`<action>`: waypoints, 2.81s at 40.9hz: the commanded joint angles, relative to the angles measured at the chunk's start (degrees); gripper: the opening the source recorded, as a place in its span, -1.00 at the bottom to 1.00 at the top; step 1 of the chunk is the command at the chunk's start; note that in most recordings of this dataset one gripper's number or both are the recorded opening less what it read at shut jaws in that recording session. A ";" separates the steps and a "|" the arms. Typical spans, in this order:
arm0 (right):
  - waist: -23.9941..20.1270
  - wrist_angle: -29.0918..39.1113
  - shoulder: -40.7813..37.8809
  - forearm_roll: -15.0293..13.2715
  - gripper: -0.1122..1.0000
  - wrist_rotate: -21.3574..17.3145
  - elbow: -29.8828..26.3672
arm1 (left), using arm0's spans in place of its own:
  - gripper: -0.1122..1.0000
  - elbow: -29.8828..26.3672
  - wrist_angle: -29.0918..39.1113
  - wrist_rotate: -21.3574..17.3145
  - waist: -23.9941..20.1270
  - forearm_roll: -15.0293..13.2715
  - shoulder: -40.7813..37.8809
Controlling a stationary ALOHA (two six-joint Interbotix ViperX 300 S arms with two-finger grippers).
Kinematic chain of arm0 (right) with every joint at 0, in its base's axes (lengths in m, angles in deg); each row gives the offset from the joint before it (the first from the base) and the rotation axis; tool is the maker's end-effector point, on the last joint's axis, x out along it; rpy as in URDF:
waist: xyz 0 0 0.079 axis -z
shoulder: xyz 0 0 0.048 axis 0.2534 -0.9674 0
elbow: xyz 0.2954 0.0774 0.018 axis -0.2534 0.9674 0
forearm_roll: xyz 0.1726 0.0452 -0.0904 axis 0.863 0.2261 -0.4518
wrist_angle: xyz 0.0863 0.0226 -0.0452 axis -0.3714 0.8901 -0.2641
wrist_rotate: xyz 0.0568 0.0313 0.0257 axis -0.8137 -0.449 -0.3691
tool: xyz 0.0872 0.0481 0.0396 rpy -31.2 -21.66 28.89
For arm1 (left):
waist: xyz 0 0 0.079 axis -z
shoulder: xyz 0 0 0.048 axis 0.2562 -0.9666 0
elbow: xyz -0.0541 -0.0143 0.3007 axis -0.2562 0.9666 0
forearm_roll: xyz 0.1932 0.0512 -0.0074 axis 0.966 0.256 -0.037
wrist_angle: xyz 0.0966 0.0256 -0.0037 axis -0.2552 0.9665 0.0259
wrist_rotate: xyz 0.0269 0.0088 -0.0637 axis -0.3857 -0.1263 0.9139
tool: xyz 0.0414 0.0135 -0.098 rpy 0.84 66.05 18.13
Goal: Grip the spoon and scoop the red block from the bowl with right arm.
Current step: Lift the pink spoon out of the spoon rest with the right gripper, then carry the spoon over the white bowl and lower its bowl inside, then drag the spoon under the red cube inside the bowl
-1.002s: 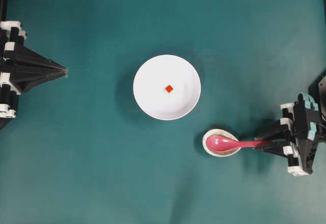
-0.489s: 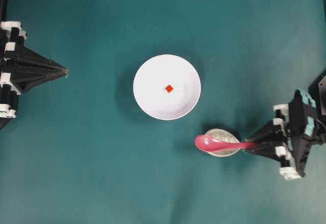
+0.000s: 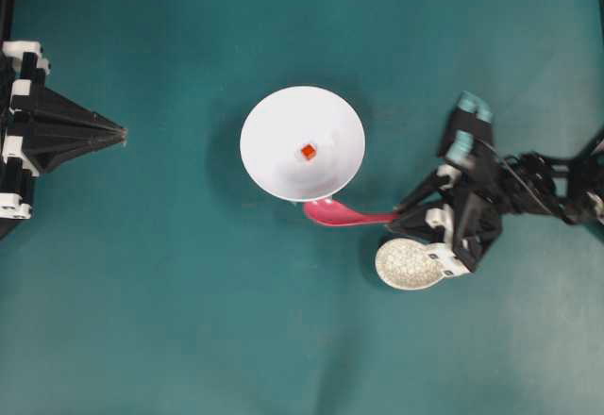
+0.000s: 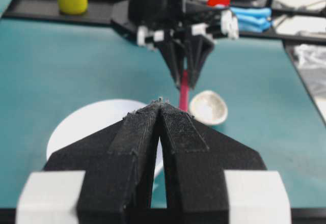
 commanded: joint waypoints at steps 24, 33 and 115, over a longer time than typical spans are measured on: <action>6.94 23.03 3.78 -4.39 -0.36 9.40 -17.31 | -0.80 -1.32 1.23 0.09 -0.18 0.09 -0.35; 14.15 34.98 3.60 -6.94 -0.36 9.32 -22.76 | -0.80 -1.23 1.23 0.00 -0.18 0.09 -0.35; 17.93 70.49 -20.92 -37.00 -0.36 6.77 -49.83 | -0.80 -1.23 1.32 -0.35 -0.18 0.18 -0.35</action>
